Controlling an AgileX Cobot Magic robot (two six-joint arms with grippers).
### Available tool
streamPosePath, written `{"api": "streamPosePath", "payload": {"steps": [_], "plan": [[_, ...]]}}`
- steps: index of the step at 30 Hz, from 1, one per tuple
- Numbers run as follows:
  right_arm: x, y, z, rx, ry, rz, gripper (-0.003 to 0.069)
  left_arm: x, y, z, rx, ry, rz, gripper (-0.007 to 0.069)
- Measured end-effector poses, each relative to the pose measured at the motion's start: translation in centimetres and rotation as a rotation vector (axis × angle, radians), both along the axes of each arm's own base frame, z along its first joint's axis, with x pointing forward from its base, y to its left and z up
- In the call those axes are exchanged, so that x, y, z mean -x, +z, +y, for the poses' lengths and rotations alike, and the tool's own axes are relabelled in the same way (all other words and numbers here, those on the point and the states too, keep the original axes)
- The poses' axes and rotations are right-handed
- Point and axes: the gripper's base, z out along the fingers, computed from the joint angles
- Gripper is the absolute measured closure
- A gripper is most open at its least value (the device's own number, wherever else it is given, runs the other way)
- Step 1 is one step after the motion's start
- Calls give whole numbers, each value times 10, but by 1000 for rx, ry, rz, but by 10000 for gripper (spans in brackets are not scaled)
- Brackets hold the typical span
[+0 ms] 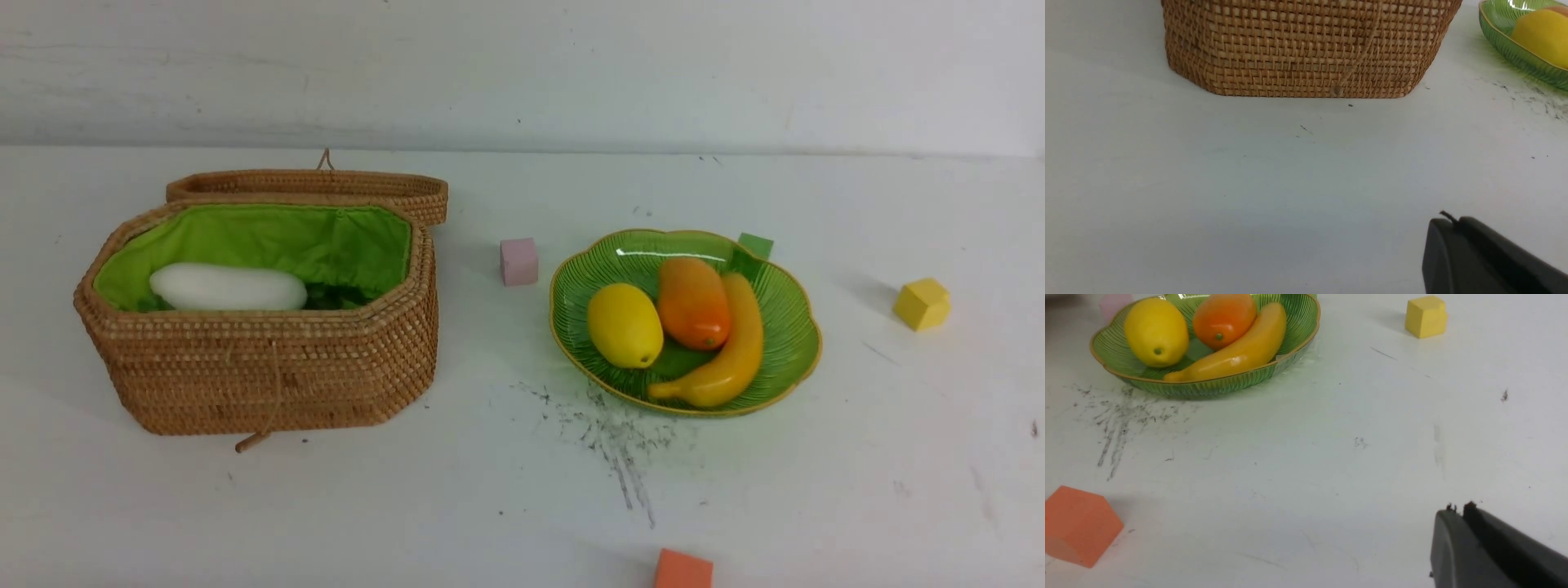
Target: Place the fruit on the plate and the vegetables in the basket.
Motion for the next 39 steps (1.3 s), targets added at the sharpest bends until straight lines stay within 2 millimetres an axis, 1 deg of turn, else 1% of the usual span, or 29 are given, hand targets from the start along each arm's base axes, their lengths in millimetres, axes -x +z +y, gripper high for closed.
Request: {"api": "streamPosePath", "payload": {"steps": [23, 39], "plan": [[0, 0, 0, 0, 0, 0, 592, 0, 0, 0, 0, 0, 1, 634], [0, 0, 0, 0, 0, 0, 573, 0, 0, 0, -1, 0, 4, 619]]}}
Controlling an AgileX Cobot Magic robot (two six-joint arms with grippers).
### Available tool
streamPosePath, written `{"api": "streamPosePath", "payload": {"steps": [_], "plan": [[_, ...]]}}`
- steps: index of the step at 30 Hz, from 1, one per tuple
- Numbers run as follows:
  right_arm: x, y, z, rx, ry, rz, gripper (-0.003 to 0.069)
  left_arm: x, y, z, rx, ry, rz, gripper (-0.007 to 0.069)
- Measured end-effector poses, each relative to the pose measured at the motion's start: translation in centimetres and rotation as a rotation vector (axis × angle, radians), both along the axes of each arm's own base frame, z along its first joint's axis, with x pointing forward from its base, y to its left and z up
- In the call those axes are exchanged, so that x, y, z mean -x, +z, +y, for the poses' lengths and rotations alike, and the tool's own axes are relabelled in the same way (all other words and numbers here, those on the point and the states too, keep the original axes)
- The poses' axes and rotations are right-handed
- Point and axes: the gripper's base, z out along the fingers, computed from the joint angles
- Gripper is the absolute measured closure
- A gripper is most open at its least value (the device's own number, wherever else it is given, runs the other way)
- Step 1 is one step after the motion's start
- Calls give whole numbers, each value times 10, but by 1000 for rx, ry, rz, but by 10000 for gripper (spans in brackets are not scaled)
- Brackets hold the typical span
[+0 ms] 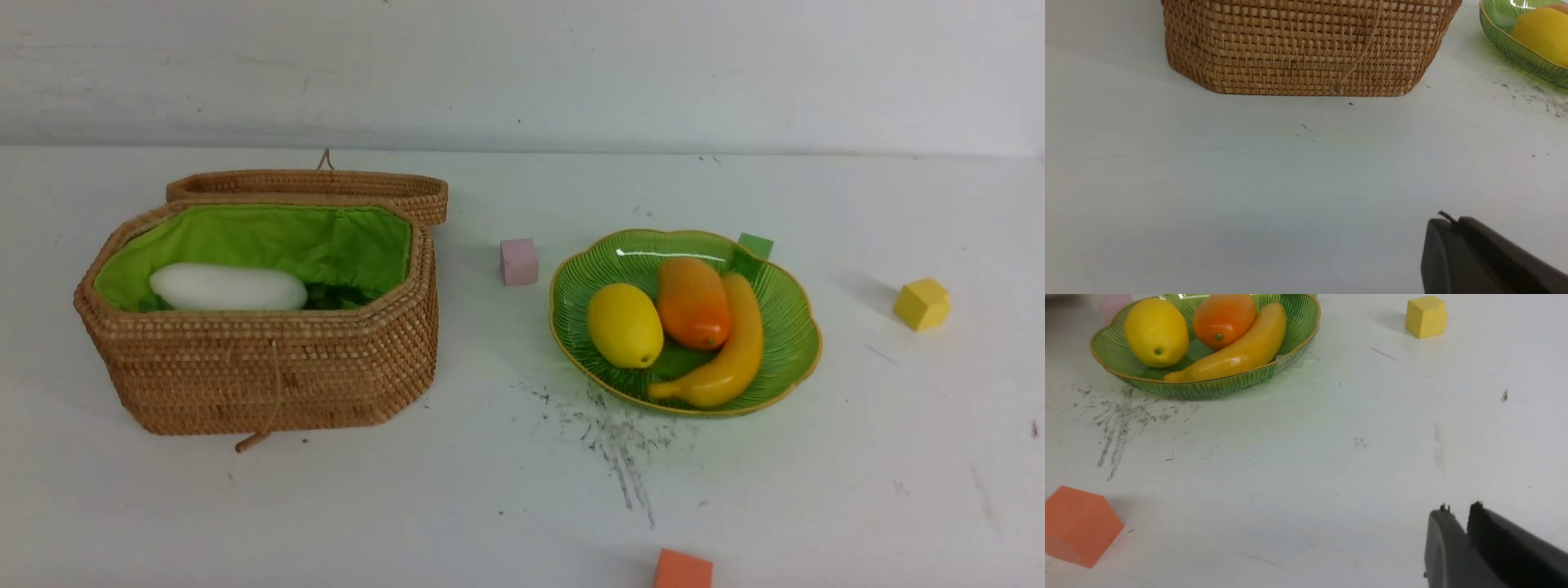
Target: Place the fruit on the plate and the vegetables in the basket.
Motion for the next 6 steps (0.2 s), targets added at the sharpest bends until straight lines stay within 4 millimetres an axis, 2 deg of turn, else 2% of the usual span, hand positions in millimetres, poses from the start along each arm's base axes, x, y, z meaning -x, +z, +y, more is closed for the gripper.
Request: {"api": "streamPosePath", "payload": {"steps": [6], "plan": [[0, 0, 0, 0, 0, 0, 565, 0, 0, 0, -1, 0, 0, 612]]}}
